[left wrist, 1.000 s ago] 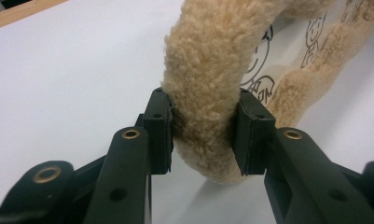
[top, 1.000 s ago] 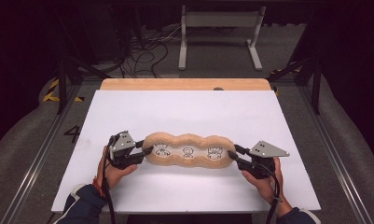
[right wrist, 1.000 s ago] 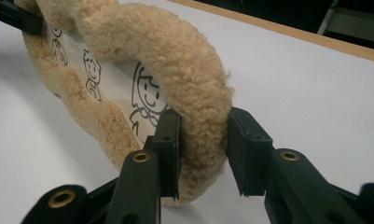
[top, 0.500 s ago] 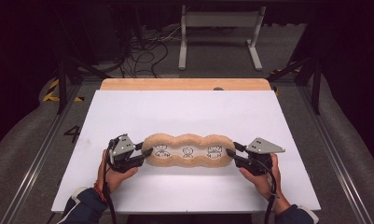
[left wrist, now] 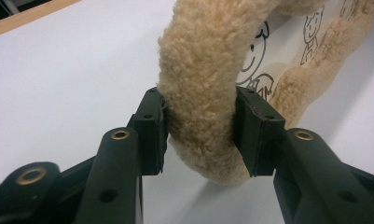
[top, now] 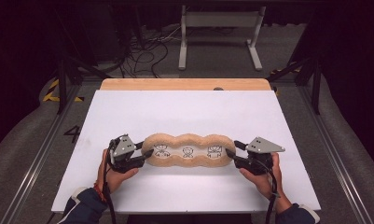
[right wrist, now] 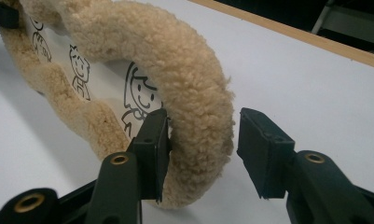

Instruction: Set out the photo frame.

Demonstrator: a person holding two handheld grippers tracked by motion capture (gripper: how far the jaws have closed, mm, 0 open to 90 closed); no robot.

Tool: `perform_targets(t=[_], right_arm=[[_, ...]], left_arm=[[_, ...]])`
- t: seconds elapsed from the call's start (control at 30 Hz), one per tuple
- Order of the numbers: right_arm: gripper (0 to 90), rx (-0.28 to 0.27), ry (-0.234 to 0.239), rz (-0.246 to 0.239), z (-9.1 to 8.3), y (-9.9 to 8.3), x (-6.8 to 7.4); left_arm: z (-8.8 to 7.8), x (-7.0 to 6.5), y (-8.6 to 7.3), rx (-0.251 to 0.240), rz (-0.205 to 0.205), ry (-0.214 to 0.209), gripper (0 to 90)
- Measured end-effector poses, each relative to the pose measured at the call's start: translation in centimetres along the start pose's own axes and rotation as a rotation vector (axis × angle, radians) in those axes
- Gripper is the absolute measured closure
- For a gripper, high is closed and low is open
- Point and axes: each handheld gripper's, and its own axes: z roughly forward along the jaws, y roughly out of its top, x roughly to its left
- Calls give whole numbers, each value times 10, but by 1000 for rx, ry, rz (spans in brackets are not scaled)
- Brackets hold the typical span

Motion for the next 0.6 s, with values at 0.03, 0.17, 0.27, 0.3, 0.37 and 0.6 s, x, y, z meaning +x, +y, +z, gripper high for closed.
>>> perform_targets(t=[0.03,0.17,0.27,0.3,0.37,0.6], right_arm=[[524,1,-2,-3,-1,1,0],[480,3,-8,-3,0,4,-1],[443,12,-13,2,0,4,-2],[422,15,-16,3,0,4,-3],[375,19,-16,8,0,5,-4],[224,28,-15,16,0,7,-6]], left_arm=[[0,0,0,0,5,3,559],[2,0,1,3,5,0,532],[3,1,1,8,11,5,476],[3,1,1,7,13,6,456],[2,1,1,7,12,10,411],[-2,2,0,-8,15,14,225]])
